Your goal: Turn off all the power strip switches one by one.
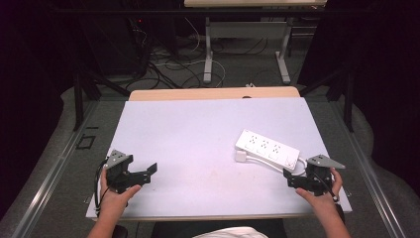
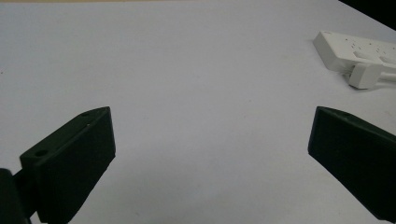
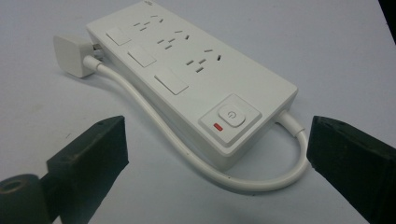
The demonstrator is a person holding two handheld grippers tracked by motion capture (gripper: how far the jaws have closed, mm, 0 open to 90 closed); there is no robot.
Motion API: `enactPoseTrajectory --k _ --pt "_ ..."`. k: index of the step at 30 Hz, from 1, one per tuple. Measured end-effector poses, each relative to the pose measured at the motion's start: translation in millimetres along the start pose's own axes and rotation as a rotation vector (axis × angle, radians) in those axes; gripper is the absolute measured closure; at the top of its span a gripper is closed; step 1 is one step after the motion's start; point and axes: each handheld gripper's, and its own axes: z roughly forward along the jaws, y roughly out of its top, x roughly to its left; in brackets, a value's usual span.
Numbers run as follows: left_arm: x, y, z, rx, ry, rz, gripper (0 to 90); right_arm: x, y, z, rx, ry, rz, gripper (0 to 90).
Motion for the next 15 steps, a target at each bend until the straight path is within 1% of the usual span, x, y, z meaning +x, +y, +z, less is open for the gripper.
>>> enactPoseTrajectory --k 3,4,5,6,7,8,10,11,12,15 --pt "0.1 -0.2 0.1 0.002 0.004 0.000 1.1 -0.7 0.4 -0.7 -0.003 -0.007 -0.001 7.7" --pt "-0.2 -0.6 -0.1 0.005 0.004 -0.001 1.1 0.1 0.6 -1.4 -0.003 -0.010 0.010 9.1" --pt "-0.8 -0.9 -0.1 0.000 0.006 -0.002 1.1 0.2 0.8 -2.1 -0.010 -0.003 0.012 11.0" --pt "-1.3 -1.1 -1.0 0.006 0.004 -0.002 1.2 0.7 0.9 -1.9 -0.023 -0.020 0.012 13.5" --pt "-1.5 -1.3 -1.4 0.001 0.007 0.002 1.6 -0.3 1.9 -3.6 -0.008 -0.017 0.002 15.2" --pt "-1.5 -1.3 -1.4 0.001 0.007 0.002 1.8 -1.0 2.4 -3.3 -0.012 -0.021 -0.004 15.3" --pt "-2.3 -1.9 -2.6 0.001 0.006 -0.003 1.8 -0.5 2.9 -3.0 -0.013 -0.020 0.005 16.1" --pt "-1.8 -2.4 -3.1 -0.001 0.011 0.000 2.3 -1.8 4.1 -3.8 -0.008 -0.030 -0.002 20.1" --pt "-1.6 -2.6 -3.2 0.002 0.012 -0.003 2.6 -1.5 4.8 -4.2 -0.006 -0.030 0.008 22.9" --pt "-0.9 -3.3 -3.3 0.000 0.016 -0.003 3.0 -3.7 7.0 -5.3 0.015 -0.040 -0.005 31.9"
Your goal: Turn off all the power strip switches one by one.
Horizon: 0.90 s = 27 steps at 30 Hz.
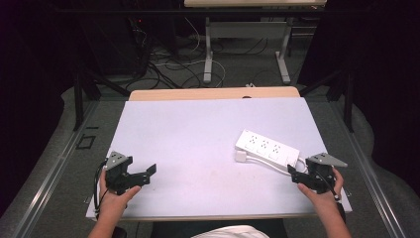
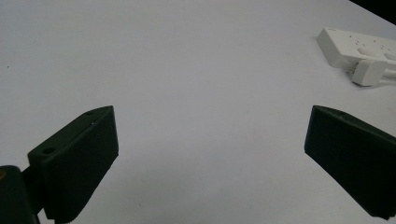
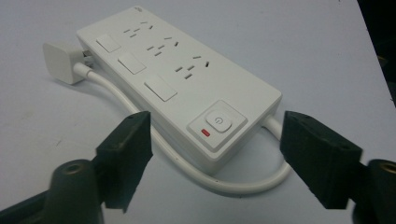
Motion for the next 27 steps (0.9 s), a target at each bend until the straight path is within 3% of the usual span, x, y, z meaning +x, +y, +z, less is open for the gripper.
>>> enactPoseTrajectory --k 6,7,9,11,15,21,27 --pt "-1.6 -2.2 -2.3 -0.005 0.010 -0.004 4.8 -4.4 2.9 -4.5 0.015 -0.017 -0.005 36.6" --pt "-1.6 -2.2 -2.3 -0.005 0.010 -0.003 4.9 -5.0 3.7 -4.1 0.009 -0.019 -0.007 40.8" --pt "-1.2 -2.3 -1.8 -0.002 0.013 -0.001 5.1 -6.3 6.3 -2.9 0.032 0.012 0.004 42.9" --pt "-1.0 -2.2 -1.2 -0.004 0.015 -0.003 5.5 -5.3 8.9 -1.0 0.030 -0.010 -0.005 45.0" --pt "-0.3 -2.1 -0.2 -0.003 0.015 -0.006 6.6 -4.4 13.6 1.4 0.034 -0.004 -0.019 50.8" --pt "-1.6 -2.4 -0.2 -0.009 0.017 -0.006 7.9 -4.9 22.1 4.8 0.071 0.029 0.013 65.0" --pt "-1.3 -2.6 0.0 -0.004 0.018 -0.007 8.4 -4.5 28.6 8.3 0.095 0.022 -0.005 76.4"
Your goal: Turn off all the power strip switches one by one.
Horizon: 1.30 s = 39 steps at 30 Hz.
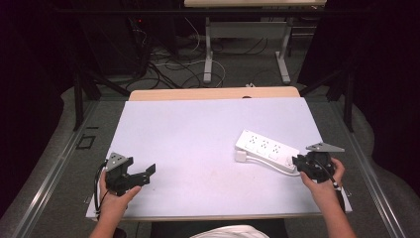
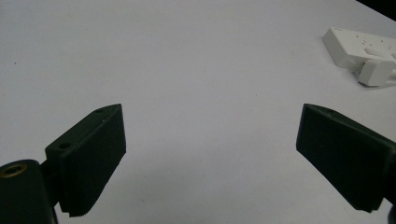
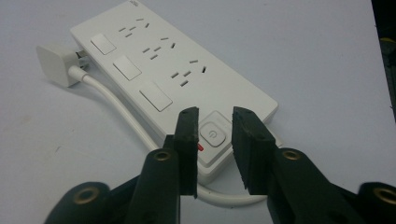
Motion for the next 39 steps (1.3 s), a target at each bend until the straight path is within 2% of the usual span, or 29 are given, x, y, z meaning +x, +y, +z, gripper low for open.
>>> enactPoseTrajectory --k 4,12,14,20,28,30,39 --pt "0.2 0.1 0.9 0.008 0.001 -0.001 8.7 1.2 5.0 5.8 0.033 0.001 0.004 77.4" --pt "0.0 -0.2 -0.2 0.010 0.000 -0.004 9.5 2.3 12.7 17.2 0.116 -0.013 -0.025 79.4" --pt "0.1 -0.3 0.0 0.016 0.001 -0.003 9.7 2.1 13.4 19.3 0.128 -0.012 -0.010 79.6" --pt "0.5 -0.3 0.3 0.018 0.000 -0.002 10.3 0.6 15.7 23.6 0.138 -0.001 0.023 84.4" --pt "0.4 -0.5 0.4 0.018 0.002 0.002 10.6 1.9 19.4 30.0 0.165 -0.018 0.008 87.8" --pt "0.4 -0.5 0.5 0.018 0.002 0.001 10.7 1.8 19.8 31.0 0.167 -0.005 0.003 89.0" --pt "0.5 -0.5 0.4 0.018 0.001 0.004 11.5 0.2 14.8 38.5 0.195 -0.005 0.014 90.0"
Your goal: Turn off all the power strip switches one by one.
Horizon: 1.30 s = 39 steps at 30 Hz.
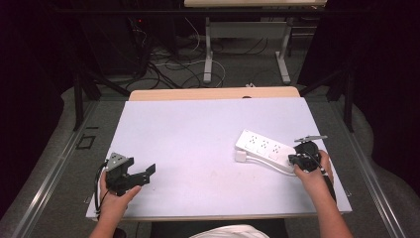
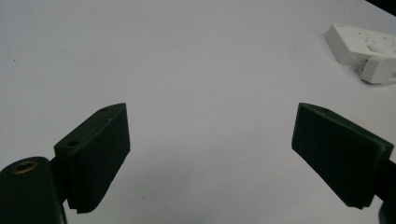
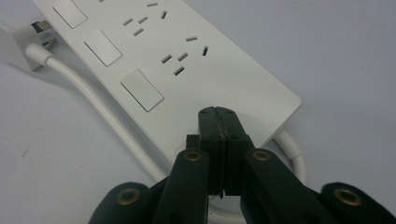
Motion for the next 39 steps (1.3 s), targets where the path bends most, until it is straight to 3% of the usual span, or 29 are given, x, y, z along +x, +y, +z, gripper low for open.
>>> enactPoseTrajectory --k 14,19,25,39 --pt "0.3 -0.1 -0.7 -0.001 0.001 -0.001 12.2 -4.8 -2.8 3.3 0.005 0.036 0.035 90.0" --pt "0.4 0.0 -0.4 -0.001 0.000 -0.001 12.4 -3.5 -3.2 3.3 -0.001 0.025 0.029 90.0" --pt "0.5 0.1 -0.4 -0.002 0.001 0.001 12.5 1.5 -2.5 5.1 -0.010 -0.010 -0.011 90.0" --pt "1.1 0.2 -0.2 -0.008 -0.001 -0.003 12.5 0.7 -4.9 5.7 -0.020 -0.007 0.020 90.0"
